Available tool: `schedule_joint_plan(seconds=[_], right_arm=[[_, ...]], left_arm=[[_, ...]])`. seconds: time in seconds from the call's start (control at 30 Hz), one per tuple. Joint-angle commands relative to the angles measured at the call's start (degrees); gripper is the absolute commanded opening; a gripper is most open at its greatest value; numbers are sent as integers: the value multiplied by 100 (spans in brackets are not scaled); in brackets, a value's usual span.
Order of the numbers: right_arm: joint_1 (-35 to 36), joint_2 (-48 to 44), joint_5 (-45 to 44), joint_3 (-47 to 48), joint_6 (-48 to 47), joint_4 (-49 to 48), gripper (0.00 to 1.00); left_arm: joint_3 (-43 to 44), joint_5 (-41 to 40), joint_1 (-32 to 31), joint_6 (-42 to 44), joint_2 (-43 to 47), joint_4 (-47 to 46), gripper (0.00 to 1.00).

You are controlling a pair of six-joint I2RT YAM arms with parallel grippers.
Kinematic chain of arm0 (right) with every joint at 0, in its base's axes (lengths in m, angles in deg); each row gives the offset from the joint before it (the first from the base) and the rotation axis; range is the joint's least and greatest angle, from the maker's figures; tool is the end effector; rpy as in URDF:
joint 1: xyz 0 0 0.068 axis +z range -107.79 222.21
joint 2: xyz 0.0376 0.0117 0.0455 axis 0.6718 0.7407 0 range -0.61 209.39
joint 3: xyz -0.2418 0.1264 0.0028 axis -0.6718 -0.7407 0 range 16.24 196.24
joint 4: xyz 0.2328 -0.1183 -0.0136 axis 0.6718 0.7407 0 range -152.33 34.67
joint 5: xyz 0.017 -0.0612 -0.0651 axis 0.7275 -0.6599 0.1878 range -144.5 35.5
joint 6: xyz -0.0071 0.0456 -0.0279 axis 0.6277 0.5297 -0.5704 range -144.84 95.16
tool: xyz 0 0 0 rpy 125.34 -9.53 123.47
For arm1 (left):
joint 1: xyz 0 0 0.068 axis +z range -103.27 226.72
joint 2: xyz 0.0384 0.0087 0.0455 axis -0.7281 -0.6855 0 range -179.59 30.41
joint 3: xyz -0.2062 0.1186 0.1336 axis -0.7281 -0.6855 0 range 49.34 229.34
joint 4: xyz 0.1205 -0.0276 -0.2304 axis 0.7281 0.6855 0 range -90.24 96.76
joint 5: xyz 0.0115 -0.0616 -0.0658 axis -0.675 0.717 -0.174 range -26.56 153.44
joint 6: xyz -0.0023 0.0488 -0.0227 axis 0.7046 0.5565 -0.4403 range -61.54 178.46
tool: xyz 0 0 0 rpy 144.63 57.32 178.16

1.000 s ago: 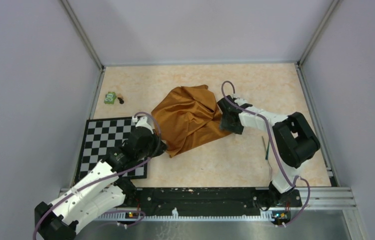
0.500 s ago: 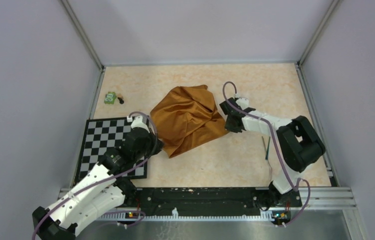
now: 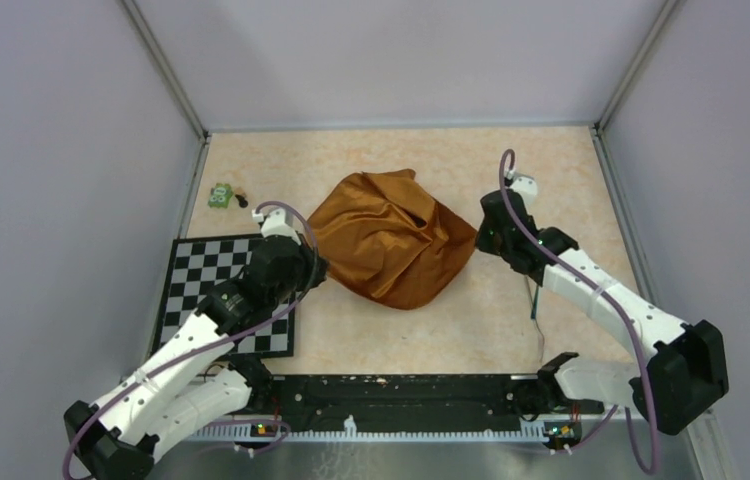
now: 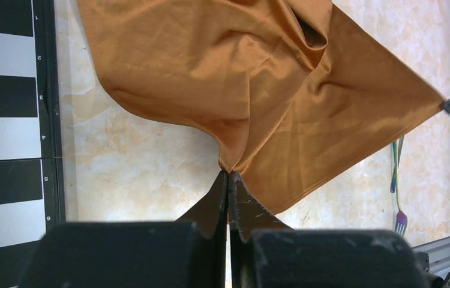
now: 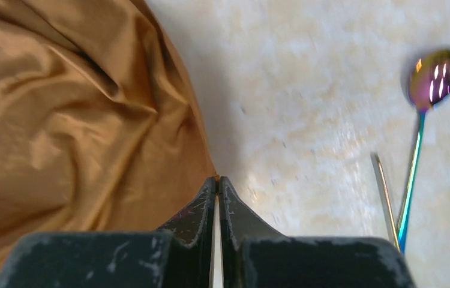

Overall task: Fold the napkin into a case and place the utensils inside
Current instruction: Flatten out the crumpled napkin at the center of the board.

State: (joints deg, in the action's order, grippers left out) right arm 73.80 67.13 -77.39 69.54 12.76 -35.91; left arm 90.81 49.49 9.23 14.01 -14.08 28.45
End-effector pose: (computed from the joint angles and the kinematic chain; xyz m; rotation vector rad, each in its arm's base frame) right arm 0.2228 0.1208 0.2850 0.3211 2.2022 0.2059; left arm 0.1415 -0.0977 0.2885 -0.2778 2.1455 -0.5899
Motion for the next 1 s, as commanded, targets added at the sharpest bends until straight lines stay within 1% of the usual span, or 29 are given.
schedule_joint_plan(seconds=[0.0,0.07,0.1,0.17,0.2,0.23,0.27,0.33,0.4,0.57,0.67,0.77,0.83,0.97], right_arm=[[-37,-264,333,-400,474,1355,0],[-39,-503,661,-803,395,1293,2],[-50,-585,714,-967,317,1232,15],[-207,-568,820,-1087,143,1159,47],[-332,-466,961,-1082,67,1111,57],[-421,-328,1176,-1046,34,1070,63],[-476,-125,1289,-979,66,1049,65],[-490,321,1358,-754,257,1205,67],[-479,618,1382,-666,491,1168,67],[-331,894,1366,-404,458,999,65],[-259,871,1460,-421,117,777,64],[-259,607,1559,-730,-575,216,64],[-244,609,1702,-808,-1106,-58,61],[-22,993,1226,-485,-1616,193,58]], left_arm=[[43,70,14,113,-49,-206,0],[-38,85,12,109,-32,-233,0],[-67,90,13,111,-37,-244,0],[-120,126,12,111,-70,-269,0],[-129,156,14,112,-100,-298,0],[-137,214,10,107,-130,-320,0],[-148,262,13,109,-161,-354,0],[-176,331,11,119,-205,-437,0],[-221,364,11,108,-222,-504,0],[-370,440,12,46,-194,-621,0],[-436,464,11,46,-183,-643,0],[-509,500,12,38,-184,-685,0],[-554,537,8,8,-175,-713,0],[-571,569,6,-11,-188,-728,0]])
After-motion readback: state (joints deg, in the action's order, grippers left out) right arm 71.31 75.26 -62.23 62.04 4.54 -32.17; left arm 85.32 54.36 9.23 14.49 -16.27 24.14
